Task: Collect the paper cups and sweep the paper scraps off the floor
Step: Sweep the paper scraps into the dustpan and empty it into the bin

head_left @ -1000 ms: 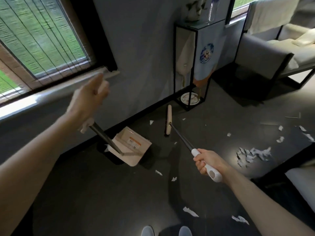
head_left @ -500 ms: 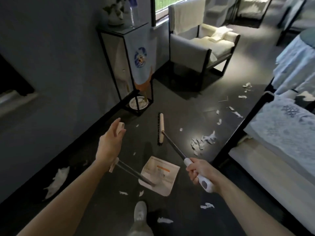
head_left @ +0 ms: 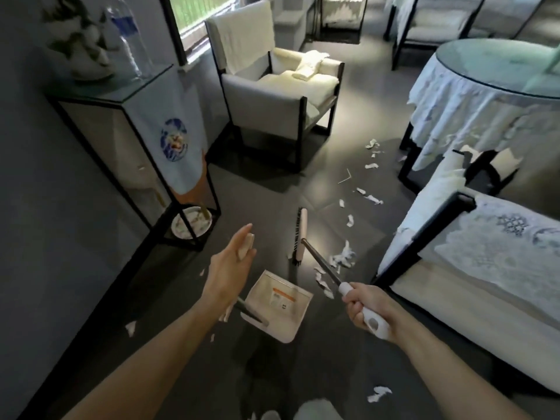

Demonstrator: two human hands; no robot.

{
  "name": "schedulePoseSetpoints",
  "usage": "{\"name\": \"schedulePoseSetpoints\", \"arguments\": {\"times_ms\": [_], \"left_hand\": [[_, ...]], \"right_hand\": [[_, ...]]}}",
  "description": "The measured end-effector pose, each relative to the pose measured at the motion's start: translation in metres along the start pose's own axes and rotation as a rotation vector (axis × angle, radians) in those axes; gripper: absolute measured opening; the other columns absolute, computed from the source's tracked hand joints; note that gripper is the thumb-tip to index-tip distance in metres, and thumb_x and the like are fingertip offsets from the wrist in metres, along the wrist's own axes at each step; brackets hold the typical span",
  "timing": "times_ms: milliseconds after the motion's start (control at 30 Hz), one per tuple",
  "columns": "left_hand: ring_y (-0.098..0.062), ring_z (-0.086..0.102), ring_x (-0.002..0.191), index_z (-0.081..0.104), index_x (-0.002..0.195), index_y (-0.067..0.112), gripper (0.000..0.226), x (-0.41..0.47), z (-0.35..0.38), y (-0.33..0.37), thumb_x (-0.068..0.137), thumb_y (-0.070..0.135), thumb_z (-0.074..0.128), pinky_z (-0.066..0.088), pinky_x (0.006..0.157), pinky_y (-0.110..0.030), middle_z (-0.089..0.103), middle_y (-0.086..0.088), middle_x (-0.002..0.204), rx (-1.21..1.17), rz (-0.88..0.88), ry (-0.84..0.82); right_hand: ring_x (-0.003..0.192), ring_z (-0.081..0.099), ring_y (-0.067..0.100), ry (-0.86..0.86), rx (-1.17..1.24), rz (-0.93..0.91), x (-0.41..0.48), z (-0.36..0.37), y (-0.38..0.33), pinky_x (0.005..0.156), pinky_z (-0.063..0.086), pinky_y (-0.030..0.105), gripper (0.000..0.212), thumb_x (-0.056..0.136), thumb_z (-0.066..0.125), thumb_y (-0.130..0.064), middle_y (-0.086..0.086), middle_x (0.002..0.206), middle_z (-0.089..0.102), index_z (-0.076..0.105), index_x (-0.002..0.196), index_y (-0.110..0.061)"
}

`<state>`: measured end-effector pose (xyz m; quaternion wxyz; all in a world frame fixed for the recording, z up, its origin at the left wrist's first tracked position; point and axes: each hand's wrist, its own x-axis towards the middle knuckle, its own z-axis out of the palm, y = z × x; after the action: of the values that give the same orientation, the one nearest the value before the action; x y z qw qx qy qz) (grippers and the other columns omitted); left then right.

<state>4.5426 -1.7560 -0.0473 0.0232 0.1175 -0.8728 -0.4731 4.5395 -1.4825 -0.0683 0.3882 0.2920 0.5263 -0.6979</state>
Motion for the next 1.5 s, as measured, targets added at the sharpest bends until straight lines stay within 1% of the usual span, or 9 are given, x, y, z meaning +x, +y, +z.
{"name": "schedulePoseSetpoints", "arguments": {"times_ms": [100, 200, 367, 667, 833, 1000, 1133, 1367, 1500], "left_hand": [[0.016, 0.057, 0.066, 0.035, 0.136, 0.05, 0.048, 0.053, 0.001, 0.004, 0.096, 0.03, 0.053, 0.042, 0.048, -0.008, 0.055, 0.015, 0.115, 0.009, 0.011, -0.032], [0.022, 0.053, 0.066, 0.036, 0.138, 0.045, 0.049, 0.111, 0.006, 0.011, 0.096, 0.027, 0.053, 0.04, 0.05, -0.002, 0.052, 0.015, 0.113, -0.007, 0.064, -0.072], [-0.011, 0.057, 0.052, 0.036, 0.135, 0.047, 0.046, 0.217, 0.025, 0.029, 0.096, 0.03, 0.052, 0.046, 0.044, -0.02, 0.061, 0.002, 0.088, 0.006, 0.076, -0.137], [-0.014, 0.061, 0.059, 0.038, 0.135, 0.042, 0.045, 0.412, 0.059, 0.091, 0.095, 0.029, 0.054, 0.044, 0.045, -0.018, 0.06, 0.0, 0.088, 0.01, 0.121, -0.167], [-0.001, 0.059, 0.078, 0.041, 0.136, 0.04, 0.047, 0.525, 0.094, 0.116, 0.095, 0.023, 0.055, 0.044, 0.053, -0.012, 0.054, 0.017, 0.095, -0.027, 0.141, -0.218], [-0.002, 0.059, 0.07, 0.042, 0.136, 0.038, 0.046, 0.644, 0.13, 0.133, 0.095, 0.021, 0.054, 0.046, 0.052, -0.014, 0.055, 0.016, 0.095, -0.082, 0.155, -0.352], [0.001, 0.059, 0.054, 0.043, 0.136, 0.037, 0.044, 0.725, 0.156, 0.155, 0.096, 0.021, 0.054, 0.043, 0.042, -0.014, 0.056, 0.013, 0.088, -0.059, 0.175, -0.428], [-0.005, 0.056, 0.046, 0.046, 0.129, 0.044, 0.041, 0.849, 0.211, 0.192, 0.095, 0.022, 0.053, 0.05, 0.047, -0.025, 0.061, 0.01, 0.086, 0.01, 0.167, -0.479], [-0.017, 0.061, 0.062, 0.048, 0.129, 0.043, 0.038, 0.915, 0.25, 0.205, 0.094, 0.029, 0.054, 0.052, 0.061, -0.033, 0.066, -0.002, 0.092, 0.037, 0.132, -0.477]], "right_hand": [[0.032, 0.036, 0.002, 0.021, 0.036, -0.024, 0.021, 0.004, -0.032, 0.028, 0.029, 0.012, 0.026, 0.093, 0.038, 0.007, -0.002, 0.046, 0.041, 0.046, 0.095, -0.017], [0.032, 0.036, 0.003, 0.041, 0.072, -0.043, 0.044, 0.004, -0.07, 0.028, 0.029, 0.012, 0.025, 0.092, 0.037, 0.007, 0.0, 0.045, 0.042, 0.049, 0.097, -0.015], [0.04, 0.044, 0.005, 0.082, 0.107, -0.08, 0.106, -0.012, -0.143, 0.032, 0.036, 0.016, 0.033, 0.09, 0.048, 0.003, 0.004, 0.054, 0.05, 0.048, 0.116, -0.018], [0.036, 0.043, 0.004, 0.117, 0.17, -0.063, 0.201, -0.021, -0.314, 0.029, 0.034, 0.016, 0.037, 0.09, 0.044, 0.005, 0.001, 0.054, 0.047, 0.047, 0.119, -0.017], [0.031, 0.04, 0.004, 0.169, 0.162, -0.084, 0.253, -0.019, -0.406, 0.027, 0.032, 0.015, 0.035, 0.093, 0.04, 0.007, 0.004, 0.058, 0.041, 0.044, 0.123, -0.011], [0.028, 0.036, 0.004, 0.255, 0.249, -0.139, 0.321, -0.015, -0.495, 0.027, 0.028, 0.012, 0.044, 0.093, 0.035, 0.011, 0.004, 0.058, 0.037, 0.039, 0.126, -0.018], [0.032, 0.038, 0.005, 0.338, 0.249, -0.158, 0.359, -0.023, -0.554, 0.029, 0.03, 0.014, 0.04, 0.091, 0.039, 0.01, 0.003, 0.049, 0.042, 0.043, 0.121, -0.016], [0.033, 0.038, 0.005, 0.488, 0.231, -0.158, 0.412, -0.073, -0.655, 0.03, 0.029, 0.015, 0.046, 0.089, 0.043, 0.009, 0.003, 0.053, 0.043, 0.045, 0.124, -0.022], [0.031, 0.037, 0.006, 0.57, 0.189, -0.134, 0.449, -0.127, -0.723, 0.031, 0.029, 0.014, 0.031, 0.087, 0.042, 0.012, 0.005, 0.058, 0.043, 0.045, 0.097, -0.017]]}}
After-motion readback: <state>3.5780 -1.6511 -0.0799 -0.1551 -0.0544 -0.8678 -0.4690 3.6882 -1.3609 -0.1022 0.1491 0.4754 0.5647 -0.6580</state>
